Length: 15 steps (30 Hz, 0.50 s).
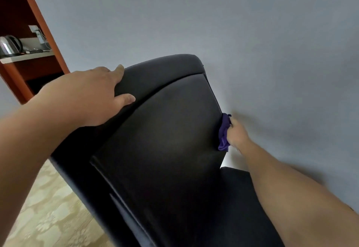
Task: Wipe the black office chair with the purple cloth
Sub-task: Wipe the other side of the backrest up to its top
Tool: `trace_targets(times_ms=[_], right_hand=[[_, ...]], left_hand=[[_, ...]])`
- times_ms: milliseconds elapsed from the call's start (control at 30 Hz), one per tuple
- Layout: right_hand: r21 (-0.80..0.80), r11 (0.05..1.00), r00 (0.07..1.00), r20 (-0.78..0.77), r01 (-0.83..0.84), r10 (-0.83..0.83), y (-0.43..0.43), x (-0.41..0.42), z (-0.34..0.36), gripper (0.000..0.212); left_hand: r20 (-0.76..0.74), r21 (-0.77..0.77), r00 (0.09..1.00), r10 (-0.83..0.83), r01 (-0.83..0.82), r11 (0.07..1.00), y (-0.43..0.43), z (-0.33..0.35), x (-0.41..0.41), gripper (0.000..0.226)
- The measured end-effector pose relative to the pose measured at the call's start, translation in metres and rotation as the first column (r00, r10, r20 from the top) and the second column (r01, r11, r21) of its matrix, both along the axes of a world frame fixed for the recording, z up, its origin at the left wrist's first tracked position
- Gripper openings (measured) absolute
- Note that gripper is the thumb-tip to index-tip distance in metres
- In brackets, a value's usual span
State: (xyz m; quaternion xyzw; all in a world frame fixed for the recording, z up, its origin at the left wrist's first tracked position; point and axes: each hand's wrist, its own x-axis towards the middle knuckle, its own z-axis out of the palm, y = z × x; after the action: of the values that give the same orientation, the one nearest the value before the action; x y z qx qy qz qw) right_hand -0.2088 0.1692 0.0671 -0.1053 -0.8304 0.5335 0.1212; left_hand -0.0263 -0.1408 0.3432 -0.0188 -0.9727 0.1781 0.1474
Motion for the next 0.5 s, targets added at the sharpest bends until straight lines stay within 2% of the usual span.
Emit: trace_targets(times_ms=[133,233,333,433,500], right_hand=[[0.082,0.997,0.976,0.215,-0.001,-0.017,-0.009,0.031,-0.039,0.049],[0.102,0.992,0.932,0.362,-0.078,0.036,-0.035,0.065,-0.064,0.044],[-0.028,0.987,0.875,0.460,-0.156,0.151,-0.070,0.107,-0.085,0.041],[-0.210,0.972,0.856,0.479,-0.104,0.195,-0.097,0.144,-0.099,0.037],[-0.251,0.961,0.865,0.449,-0.119,0.224,-0.099,0.157,-0.109,0.035]], left_hand=[[-0.008,0.005,1.000,-0.003,0.003,1.000,0.002,0.000,0.003,0.084],[-0.015,0.015,1.000,-0.009,0.009,1.000,0.000,-0.001,0.004,0.083],[-0.030,0.019,0.999,-0.025,0.026,0.999,-0.004,-0.003,0.002,0.083],[-0.073,0.009,0.997,-0.039,0.040,0.999,-0.009,-0.007,-0.002,0.081],[-0.117,-0.008,0.991,-0.057,0.057,0.998,-0.012,-0.009,-0.004,0.078]])
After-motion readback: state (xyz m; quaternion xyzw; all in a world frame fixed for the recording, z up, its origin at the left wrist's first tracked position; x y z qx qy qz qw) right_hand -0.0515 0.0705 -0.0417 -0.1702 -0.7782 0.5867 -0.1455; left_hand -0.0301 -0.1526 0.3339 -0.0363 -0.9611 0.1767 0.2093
